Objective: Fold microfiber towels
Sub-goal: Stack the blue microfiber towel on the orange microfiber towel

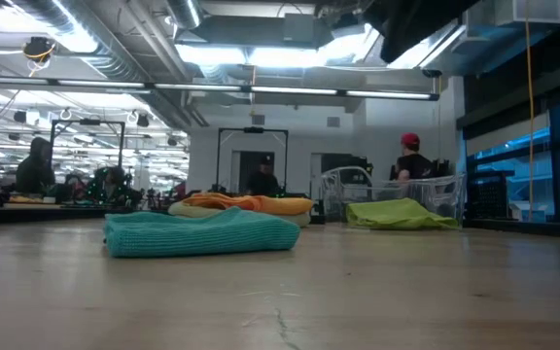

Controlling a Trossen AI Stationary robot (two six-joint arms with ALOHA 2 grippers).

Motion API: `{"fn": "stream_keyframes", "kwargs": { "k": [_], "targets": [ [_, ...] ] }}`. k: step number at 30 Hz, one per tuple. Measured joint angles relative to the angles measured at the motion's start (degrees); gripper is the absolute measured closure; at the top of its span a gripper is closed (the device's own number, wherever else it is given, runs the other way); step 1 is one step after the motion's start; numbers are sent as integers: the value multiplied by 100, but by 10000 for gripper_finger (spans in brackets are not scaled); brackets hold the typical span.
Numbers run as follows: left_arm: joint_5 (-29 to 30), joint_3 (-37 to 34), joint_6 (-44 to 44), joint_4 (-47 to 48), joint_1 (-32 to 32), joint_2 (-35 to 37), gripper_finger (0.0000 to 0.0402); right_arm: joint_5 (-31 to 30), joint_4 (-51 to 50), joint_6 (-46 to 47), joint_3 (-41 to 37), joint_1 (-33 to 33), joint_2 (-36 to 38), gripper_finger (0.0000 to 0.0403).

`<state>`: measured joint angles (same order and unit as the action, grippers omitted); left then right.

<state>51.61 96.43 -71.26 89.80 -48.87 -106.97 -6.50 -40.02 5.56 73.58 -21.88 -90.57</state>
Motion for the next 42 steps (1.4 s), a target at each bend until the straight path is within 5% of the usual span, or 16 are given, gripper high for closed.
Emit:
{"fn": "stream_keyframes", "kwargs": {
  "k": [6,10,15,18,21,30,35,42],
  "targets": [
    [896,-1819,-721,-563,-146,1391,275,-382,-249,-6,0,-157,-11,283],
    [569,-3046,-456,-1736,255,2248,275,-816,-719,71,0,-180,3,283],
    [-908,-4303,2952,-4908,1227,3187,275,-933,-901,49,0,-49,3,283],
    [-2893,-4974,5478,-6966,2034,3646,275,-949,-803,25,0,111,3,283],
    [-4418,-5364,6369,-7594,2793,4057,275,-949,-793,321,0,245,3,283],
    [-3455,-5826,3966,-7235,3908,4429,275,-905,-1697,974,0,199,3,283],
    [-2892,-5830,3877,-7265,4091,4425,275,-898,-1730,1292,0,32,3,283],
    [-2862,-5830,4647,-7250,4120,4425,275,-890,-1682,1945,0,-122,3,283]
  ]
}}
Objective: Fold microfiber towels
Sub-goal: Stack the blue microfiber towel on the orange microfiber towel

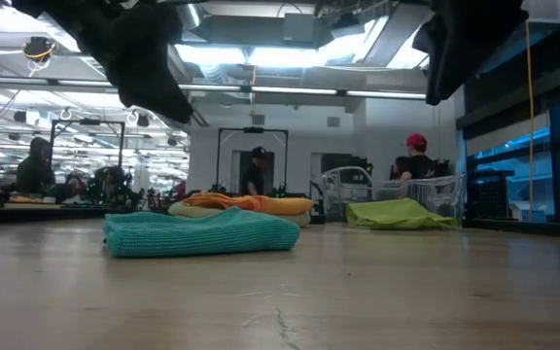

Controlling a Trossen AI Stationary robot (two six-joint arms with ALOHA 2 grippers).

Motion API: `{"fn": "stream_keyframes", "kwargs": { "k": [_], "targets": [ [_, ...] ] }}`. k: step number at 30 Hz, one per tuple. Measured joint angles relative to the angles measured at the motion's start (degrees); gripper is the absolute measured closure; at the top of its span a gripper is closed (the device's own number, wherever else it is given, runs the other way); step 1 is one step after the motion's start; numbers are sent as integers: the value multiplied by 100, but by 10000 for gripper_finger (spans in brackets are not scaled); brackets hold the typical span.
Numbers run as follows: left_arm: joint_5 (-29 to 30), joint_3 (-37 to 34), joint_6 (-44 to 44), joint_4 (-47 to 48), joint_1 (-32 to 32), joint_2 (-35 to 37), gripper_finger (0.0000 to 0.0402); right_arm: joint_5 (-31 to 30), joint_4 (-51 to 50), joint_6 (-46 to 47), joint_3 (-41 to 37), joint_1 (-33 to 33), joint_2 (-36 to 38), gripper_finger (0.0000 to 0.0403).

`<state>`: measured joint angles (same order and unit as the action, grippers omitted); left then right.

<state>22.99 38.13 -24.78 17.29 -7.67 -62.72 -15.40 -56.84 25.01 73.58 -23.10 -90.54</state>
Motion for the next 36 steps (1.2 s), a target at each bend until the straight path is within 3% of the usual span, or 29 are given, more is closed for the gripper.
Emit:
{"fn": "stream_keyframes", "kwargs": {
  "k": [4,10,17,24,28,36],
  "targets": [
    [-22,0,221,-19,-118,-2,275,-140,240,447,0,-21,0,283],
    [-19,0,-148,-21,-263,-2,275,-877,687,348,0,-21,0,283],
    [-14,1,-189,-19,-264,-2,275,-1083,783,873,0,-104,-62,283],
    [64,2,-449,-23,-264,-4,275,-1638,781,300,0,-272,-380,283],
    [178,2,-445,-21,-262,-4,275,-1588,842,-311,0,-272,-588,283],
    [239,7,-1000,-175,-272,-96,275,-1550,1455,-464,-1,-253,-902,283]
  ]
}}
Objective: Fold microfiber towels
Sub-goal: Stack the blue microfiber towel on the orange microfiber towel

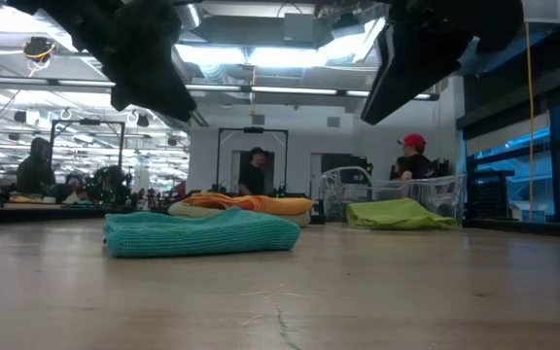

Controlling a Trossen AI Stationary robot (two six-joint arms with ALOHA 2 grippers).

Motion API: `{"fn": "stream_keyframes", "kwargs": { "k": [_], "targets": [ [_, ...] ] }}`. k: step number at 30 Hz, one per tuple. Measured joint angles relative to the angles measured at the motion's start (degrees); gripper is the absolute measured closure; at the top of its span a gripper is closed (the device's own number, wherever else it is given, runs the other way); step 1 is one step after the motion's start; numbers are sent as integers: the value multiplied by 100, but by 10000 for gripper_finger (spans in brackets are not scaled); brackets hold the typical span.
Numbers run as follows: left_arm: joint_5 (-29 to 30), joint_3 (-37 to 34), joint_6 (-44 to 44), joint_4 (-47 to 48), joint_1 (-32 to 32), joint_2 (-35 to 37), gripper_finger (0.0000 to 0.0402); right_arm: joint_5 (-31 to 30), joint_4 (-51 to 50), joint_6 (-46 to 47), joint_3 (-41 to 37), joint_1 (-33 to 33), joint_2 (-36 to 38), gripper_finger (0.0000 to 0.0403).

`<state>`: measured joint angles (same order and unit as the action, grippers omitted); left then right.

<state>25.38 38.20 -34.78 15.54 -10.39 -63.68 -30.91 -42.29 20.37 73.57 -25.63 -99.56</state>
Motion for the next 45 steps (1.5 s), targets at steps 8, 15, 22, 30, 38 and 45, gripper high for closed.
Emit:
{"fn": "stream_keyframes", "kwargs": {
  "k": [8,15,22,30,38,45],
  "targets": [
    [-298,2,-65,27,-246,-87,275,10,785,-106,-1,0,-51,283],
    [-297,2,234,27,-319,-85,275,107,1214,451,-1,86,-51,279],
    [-327,2,484,53,-319,-85,275,-135,1512,140,-1,348,-52,211],
    [-342,2,842,51,-304,-85,275,556,1905,-542,1,698,-98,162],
    [-589,2,867,189,-302,-83,275,1610,3214,-2448,-1,639,-1165,172],
    [-982,0,1245,466,-422,-83,275,1603,3746,-2815,-1,503,-1671,173]
  ]
}}
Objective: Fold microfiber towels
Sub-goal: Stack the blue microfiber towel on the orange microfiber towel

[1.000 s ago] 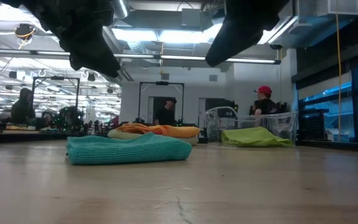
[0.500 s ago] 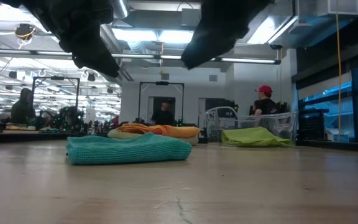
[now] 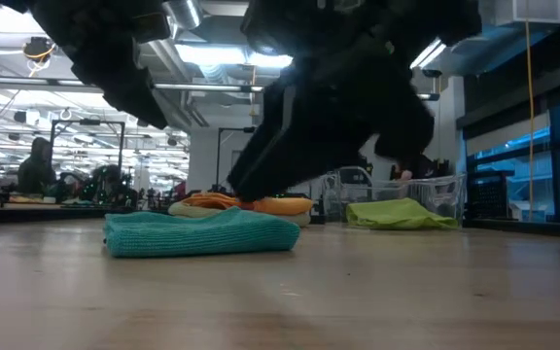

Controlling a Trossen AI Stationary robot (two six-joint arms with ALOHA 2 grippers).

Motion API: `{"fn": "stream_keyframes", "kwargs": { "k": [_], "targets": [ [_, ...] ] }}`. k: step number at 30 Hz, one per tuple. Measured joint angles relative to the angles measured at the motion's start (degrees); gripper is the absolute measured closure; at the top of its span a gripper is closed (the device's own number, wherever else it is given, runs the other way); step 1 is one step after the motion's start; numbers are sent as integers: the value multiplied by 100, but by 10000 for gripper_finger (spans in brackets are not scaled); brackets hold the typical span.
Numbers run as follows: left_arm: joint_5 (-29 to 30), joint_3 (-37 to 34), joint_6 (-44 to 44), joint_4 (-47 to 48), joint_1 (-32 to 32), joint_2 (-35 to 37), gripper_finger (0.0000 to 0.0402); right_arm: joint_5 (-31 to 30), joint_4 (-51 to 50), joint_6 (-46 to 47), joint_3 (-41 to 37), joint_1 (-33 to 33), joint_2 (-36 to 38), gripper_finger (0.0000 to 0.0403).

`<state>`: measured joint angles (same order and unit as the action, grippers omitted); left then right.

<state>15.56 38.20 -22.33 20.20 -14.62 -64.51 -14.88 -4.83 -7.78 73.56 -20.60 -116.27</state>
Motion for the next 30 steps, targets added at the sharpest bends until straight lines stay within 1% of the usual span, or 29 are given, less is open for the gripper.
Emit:
{"fn": "stream_keyframes", "kwargs": {
  "k": [3,6,10,11,16,19,25,28,30],
  "targets": [
    [14,0,4,-54,-45,2,275,-11,107,-32,2,-9,-241,173],
    [14,0,2,-53,-48,2,275,-111,344,-302,0,-9,-476,173],
    [19,0,-2,-76,-48,2,275,-911,482,-474,24,-36,-693,174],
    [19,0,-3,-81,-48,2,275,-925,482,-473,30,-36,-711,174],
    [19,0,-4,-76,-48,2,275,-595,467,-460,31,63,-721,174],
    [21,0,-7,-78,-48,2,275,-469,442,-474,28,153,-726,182],
    [23,0,-20,-78,-48,2,275,8,433,-467,26,385,-738,224],
    [25,0,-20,-78,-48,2,275,49,427,-440,25,422,-745,251],
    [25,0,-20,-78,-48,2,275,53,422,-296,22,449,-747,277]
  ]
}}
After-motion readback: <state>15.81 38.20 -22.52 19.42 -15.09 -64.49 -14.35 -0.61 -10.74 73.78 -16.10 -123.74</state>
